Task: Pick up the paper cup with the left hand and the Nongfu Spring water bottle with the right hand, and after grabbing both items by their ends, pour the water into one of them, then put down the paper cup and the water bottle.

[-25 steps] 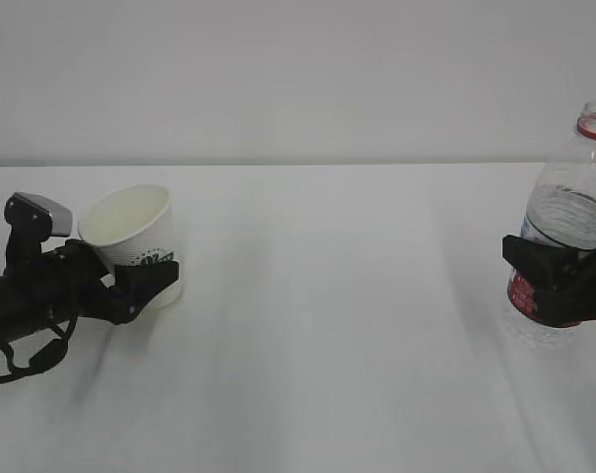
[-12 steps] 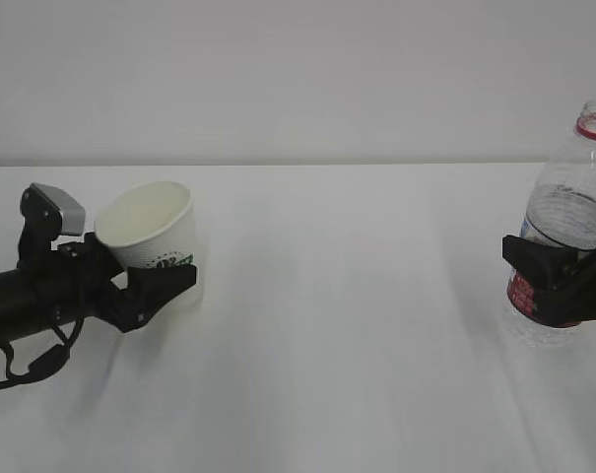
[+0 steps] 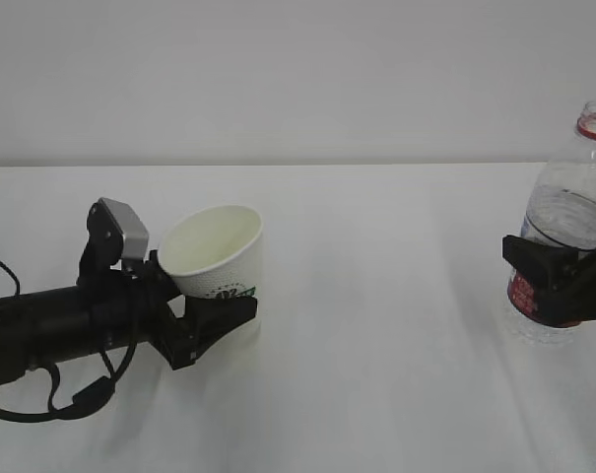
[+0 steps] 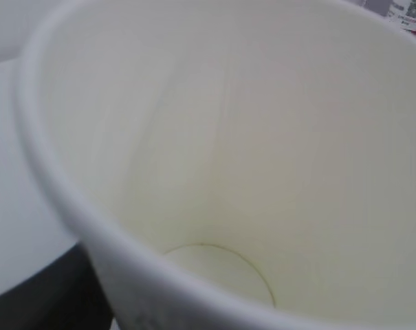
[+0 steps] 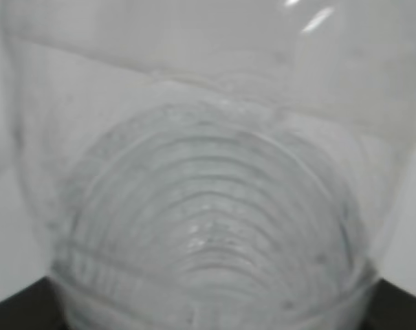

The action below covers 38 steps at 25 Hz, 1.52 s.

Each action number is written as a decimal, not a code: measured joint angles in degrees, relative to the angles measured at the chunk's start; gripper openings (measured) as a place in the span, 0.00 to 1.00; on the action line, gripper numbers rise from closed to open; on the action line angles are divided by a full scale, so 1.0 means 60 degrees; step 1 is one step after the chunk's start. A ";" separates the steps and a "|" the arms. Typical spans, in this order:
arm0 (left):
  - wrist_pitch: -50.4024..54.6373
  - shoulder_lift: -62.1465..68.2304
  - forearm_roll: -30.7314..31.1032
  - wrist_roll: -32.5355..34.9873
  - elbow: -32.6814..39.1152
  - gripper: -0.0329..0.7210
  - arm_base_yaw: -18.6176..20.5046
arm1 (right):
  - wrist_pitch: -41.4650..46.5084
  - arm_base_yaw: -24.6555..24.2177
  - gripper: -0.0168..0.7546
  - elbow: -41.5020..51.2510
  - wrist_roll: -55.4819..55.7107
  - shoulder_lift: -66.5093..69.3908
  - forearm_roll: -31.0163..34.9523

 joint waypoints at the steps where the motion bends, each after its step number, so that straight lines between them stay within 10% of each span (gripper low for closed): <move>1: 0.0000 0.0000 -0.0036 0.0000 0.0000 0.79 -0.0128 | 0.0000 0.0000 0.63 0.0000 0.0000 0.0000 0.0000; 38: 0.1020 0.0210 0.0350 -0.0703 -0.1645 0.79 -0.3407 | 0.0055 0.0000 0.63 0.0000 0.0161 0.0000 0.0253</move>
